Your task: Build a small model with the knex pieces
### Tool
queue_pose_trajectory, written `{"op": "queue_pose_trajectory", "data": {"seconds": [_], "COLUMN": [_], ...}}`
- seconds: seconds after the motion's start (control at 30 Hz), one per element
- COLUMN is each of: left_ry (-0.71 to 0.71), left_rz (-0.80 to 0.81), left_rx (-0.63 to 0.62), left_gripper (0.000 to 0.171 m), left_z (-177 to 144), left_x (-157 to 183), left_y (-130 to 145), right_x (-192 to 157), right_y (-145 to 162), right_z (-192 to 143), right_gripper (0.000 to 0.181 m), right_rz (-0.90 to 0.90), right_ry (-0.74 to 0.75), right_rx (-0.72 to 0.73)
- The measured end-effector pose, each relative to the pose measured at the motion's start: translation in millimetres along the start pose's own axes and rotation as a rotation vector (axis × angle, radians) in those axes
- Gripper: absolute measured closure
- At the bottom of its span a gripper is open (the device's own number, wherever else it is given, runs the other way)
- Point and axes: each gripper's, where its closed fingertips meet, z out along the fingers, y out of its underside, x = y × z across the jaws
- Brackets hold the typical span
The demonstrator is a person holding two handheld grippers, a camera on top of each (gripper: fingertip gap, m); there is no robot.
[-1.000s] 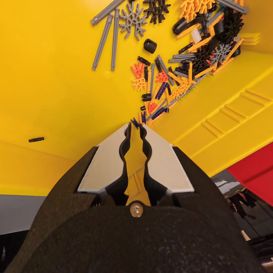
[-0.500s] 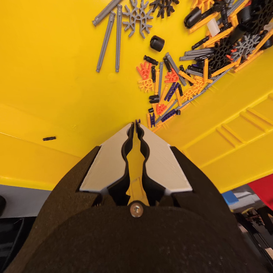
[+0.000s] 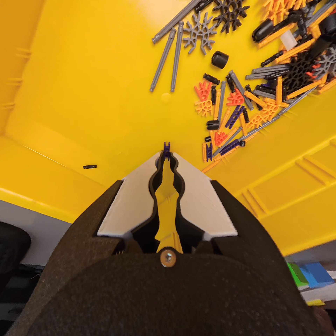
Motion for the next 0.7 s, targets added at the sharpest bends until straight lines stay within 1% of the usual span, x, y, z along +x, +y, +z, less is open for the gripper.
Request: {"op": "queue_pose_trajectory", "data": {"seconds": [0.07, 0.1, 0.17, 0.2, 0.27, 0.33, 0.37, 0.4, 0.47, 0.57, 0.63, 0.7], "left_ry": [0.002, 0.005, 0.015, 0.020, 0.035, 0.076, 0.095, 0.111, 0.135, 0.185, 0.214, 0.243], "left_rz": [0.001, 0.000, -0.007, -0.008, -0.003, 0.008, 0.019, 0.036, 0.074, 0.097, 0.101, 0.104], "left_rx": [-0.001, -0.003, -0.011, -0.019, -0.047, -0.093, -0.122, -0.153, -0.210, -0.250, -0.274, -0.303], "left_gripper": [0.100, 0.100, 0.101, 0.101, 0.101, 0.101, 0.101, 0.101, 0.102, 0.103, 0.103, 0.103], "left_z": [0, 0, 0, 1, 3, 5, 5, 6, 7, 6, 6, 5], "left_x": [1, 2, 3, 4, 7, 14, 18, 22, 29, 42, 49, 55], "left_y": [0, 0, 1, 2, 7, 15, 20, 25, 35, 42, 46, 51], "right_x": [-12, -19, -47, -67, -118, -179, -211, -242, -299, -361, -385, -393], "right_y": [-7, -15, -35, -46, -58, -58, -55, -49, -35, -13, -3, 5], "right_z": [-8, -19, -52, -72, -108, -131, -136, -136, -122, -82, -57, -35], "right_gripper": [0.177, 0.177, 0.177, 0.177, 0.177, 0.177, 0.177, 0.177, 0.177, 0.177, 0.177, 0.177], "right_rz": [-0.014, -0.031, -0.099, -0.142, -0.252, -0.380, -0.438, -0.489, -0.574, -0.621, -0.590, -0.570], "right_ry": [-0.036, -0.037, -0.039, -0.039, -0.045, -0.076, -0.101, -0.133, -0.195, -0.276, -0.314, -0.295], "right_rx": [0.058, 0.113, 0.262, 0.346, 0.484, 0.573, 0.598, 0.609, 0.595, 0.536, 0.514, 0.497]}}
